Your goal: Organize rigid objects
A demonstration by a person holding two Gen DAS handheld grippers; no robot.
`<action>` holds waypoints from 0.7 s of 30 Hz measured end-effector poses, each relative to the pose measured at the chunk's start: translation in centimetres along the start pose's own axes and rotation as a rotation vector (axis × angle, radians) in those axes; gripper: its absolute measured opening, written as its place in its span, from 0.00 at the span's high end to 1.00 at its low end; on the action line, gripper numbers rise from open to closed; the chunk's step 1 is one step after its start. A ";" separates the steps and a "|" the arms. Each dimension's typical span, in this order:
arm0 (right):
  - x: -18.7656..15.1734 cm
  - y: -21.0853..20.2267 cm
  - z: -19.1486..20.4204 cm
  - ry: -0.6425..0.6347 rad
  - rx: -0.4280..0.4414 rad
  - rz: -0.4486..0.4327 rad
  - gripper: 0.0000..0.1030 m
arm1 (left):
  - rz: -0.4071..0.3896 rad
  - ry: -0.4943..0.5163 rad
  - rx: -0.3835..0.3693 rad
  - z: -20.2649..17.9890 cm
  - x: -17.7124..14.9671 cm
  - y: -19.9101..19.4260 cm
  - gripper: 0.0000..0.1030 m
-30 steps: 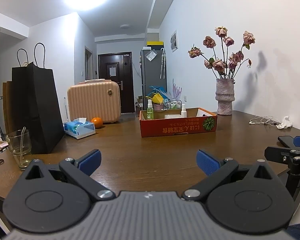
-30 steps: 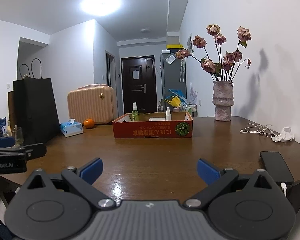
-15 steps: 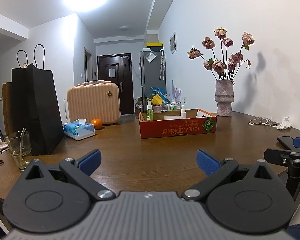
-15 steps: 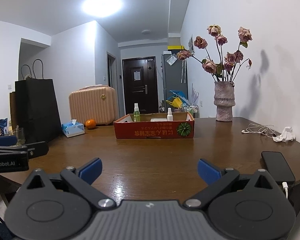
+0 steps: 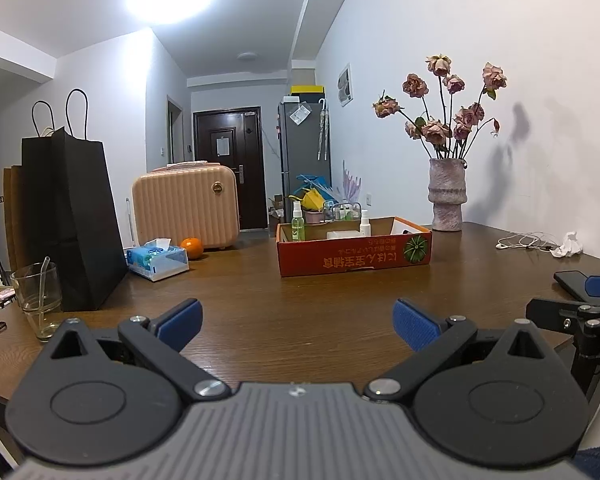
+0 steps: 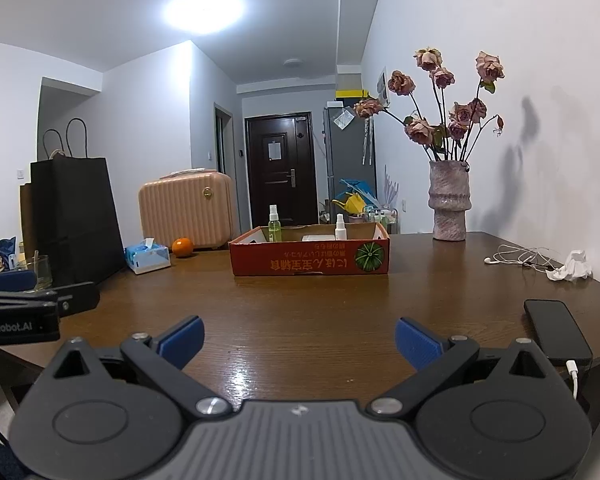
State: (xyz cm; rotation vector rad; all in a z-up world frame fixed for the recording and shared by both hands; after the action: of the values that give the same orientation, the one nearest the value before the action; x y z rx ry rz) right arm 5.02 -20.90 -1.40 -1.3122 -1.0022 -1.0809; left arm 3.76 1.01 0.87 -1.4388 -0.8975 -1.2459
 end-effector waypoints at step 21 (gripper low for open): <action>-0.2 -0.3 -0.1 0.008 0.000 -0.007 0.00 | -0.004 0.005 -0.001 -0.1 0.1 0.0 0.00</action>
State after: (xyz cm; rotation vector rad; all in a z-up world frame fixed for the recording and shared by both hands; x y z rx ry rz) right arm 4.71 -21.04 -1.51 -1.3047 -1.0009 -1.0909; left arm 3.74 0.90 0.93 -1.4347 -0.8976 -1.2523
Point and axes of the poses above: each gripper's, at about its wrist camera, not at the fingertips, and y roughly the way its jaws point, z to its left, x to its top, the point moved 5 cm from there along y, roughly the way its jaws point, and after that the axes turned 15 degrees about -x, right-handed, at the moved point
